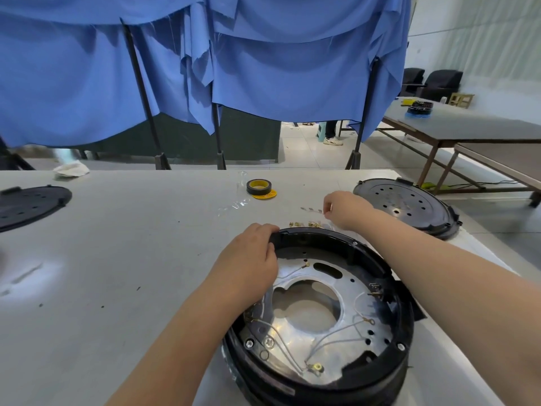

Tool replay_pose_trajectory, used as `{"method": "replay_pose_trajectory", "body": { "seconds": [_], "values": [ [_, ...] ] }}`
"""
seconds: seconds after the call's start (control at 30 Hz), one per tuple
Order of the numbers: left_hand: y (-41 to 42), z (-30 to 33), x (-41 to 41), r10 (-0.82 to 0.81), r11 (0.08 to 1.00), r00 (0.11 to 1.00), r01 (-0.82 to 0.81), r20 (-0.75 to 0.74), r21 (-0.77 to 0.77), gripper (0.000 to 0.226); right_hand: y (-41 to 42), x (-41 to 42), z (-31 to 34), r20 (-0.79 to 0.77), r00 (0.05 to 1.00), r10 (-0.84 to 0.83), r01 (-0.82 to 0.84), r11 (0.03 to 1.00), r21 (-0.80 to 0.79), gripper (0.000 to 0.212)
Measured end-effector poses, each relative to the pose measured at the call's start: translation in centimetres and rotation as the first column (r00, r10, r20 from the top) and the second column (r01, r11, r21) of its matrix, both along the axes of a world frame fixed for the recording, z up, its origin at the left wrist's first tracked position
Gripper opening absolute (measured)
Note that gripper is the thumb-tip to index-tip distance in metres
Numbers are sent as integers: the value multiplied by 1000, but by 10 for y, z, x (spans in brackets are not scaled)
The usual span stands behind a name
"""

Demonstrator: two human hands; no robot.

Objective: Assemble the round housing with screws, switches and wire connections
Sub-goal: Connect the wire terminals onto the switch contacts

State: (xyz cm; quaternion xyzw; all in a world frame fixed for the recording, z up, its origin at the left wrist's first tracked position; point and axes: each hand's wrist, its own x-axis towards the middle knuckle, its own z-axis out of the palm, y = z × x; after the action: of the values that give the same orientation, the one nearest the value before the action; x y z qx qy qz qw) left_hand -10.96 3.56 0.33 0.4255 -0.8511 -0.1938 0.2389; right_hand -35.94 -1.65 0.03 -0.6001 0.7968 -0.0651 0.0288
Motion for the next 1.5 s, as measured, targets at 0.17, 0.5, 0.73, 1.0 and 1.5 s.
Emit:
{"method": "replay_pose_trajectory", "body": {
  "seconds": [0.17,0.5,0.73,1.0,1.5],
  "values": [
    [0,1,-1,7,1000,1000,-7,2,9,38,5,-3,14,66,997,-29,48,950,-307,10],
    [-2,6,2,-30,990,996,41,-80,136,35,84,52,71,772,528,353,189,838,-512,2],
    [-9,29,15,22,918,926,131,-376,376,37,121,88,65,722,599,345,-60,919,-390,4],
    [-17,43,35,-24,809,928,237,-372,538,31,124,115,55,582,707,403,-229,908,-351,16],
    [-12,44,43,-114,791,948,268,-298,550,23,112,104,34,754,606,252,-77,963,-260,4]
  ]
}}
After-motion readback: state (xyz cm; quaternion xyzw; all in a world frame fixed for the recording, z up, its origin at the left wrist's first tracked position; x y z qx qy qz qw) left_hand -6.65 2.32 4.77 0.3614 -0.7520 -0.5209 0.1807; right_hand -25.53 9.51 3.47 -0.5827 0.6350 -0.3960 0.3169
